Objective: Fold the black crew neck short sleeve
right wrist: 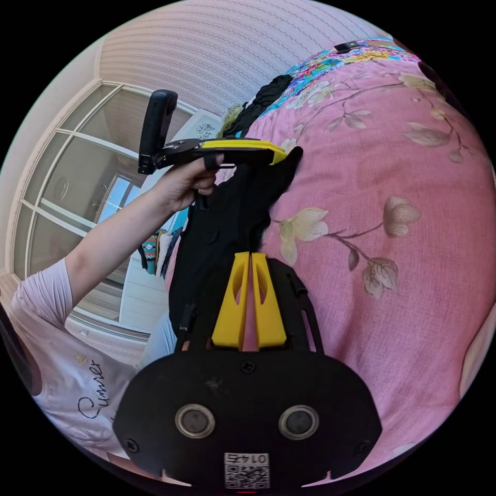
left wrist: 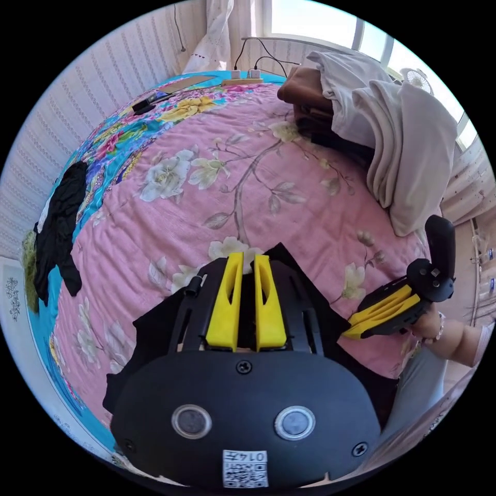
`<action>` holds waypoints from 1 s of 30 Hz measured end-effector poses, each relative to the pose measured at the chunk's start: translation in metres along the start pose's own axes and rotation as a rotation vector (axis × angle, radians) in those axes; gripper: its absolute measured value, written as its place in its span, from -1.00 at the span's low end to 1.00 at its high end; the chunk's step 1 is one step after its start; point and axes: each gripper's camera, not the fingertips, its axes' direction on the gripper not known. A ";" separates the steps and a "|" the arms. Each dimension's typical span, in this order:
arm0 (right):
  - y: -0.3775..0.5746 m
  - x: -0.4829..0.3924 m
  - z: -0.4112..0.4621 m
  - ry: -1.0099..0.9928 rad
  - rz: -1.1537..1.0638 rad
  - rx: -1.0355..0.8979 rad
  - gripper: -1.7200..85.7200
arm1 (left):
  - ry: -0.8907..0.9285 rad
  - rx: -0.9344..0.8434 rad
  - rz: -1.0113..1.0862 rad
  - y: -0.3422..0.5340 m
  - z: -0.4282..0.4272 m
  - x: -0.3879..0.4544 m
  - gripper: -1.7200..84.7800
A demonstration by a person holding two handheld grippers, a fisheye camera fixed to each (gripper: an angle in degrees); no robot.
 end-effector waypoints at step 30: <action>-0.064 -0.127 0.058 0.027 0.027 0.019 -0.97 | 0.010 0.185 -0.205 0.413 -0.299 -0.130 -0.83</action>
